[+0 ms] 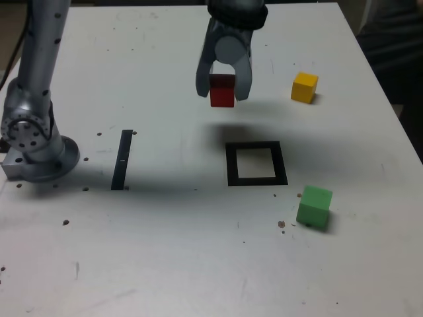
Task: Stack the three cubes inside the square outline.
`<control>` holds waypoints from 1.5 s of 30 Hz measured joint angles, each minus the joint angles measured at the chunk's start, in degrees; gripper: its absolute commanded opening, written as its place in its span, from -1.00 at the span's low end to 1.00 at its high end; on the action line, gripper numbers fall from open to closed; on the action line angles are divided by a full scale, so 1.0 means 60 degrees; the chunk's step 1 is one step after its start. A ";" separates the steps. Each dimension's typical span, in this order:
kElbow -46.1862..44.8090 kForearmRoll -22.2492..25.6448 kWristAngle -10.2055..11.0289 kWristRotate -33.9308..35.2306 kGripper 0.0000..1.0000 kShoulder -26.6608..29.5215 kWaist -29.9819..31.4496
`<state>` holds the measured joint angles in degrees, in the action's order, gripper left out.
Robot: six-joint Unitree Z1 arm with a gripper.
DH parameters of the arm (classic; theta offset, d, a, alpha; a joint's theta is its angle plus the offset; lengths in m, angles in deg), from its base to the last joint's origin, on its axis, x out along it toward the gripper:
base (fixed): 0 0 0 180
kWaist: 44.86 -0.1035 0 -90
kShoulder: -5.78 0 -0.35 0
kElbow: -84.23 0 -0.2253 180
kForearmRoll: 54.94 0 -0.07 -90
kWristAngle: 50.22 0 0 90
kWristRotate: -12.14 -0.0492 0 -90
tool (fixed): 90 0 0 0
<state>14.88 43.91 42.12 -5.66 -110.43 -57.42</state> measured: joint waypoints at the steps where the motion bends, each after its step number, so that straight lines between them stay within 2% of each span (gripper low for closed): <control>1: 0.0000 0.0000 -0.0032 0.0086 -0.40 -0.0004 0.0097; 13: 0.0111 -0.0016 -0.0448 0.1083 -0.39 -0.0376 0.1303; 24: 0.0162 -0.0384 -0.0737 0.1524 -0.39 -0.0841 0.2038; 39: 0.0582 -0.0665 -0.0840 0.1561 -0.39 -0.1758 0.2091; 41: 0.0630 -0.0687 -0.0842 0.1561 -0.26 -0.1828 0.2091; 42: 0.0641 -0.0697 -0.0844 0.1561 -0.11 -0.1856 0.2091; 43: 0.0642 -0.0715 -0.0847 0.1561 0.16 -0.1876 0.2091; 44: 0.0641 -0.0745 -0.0847 0.1561 0.30 -0.1893 0.2088; 45: 0.0641 -0.0779 -0.0847 0.1561 0.58 -0.1903 0.2082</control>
<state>18.73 39.24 37.04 3.70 -121.85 -44.93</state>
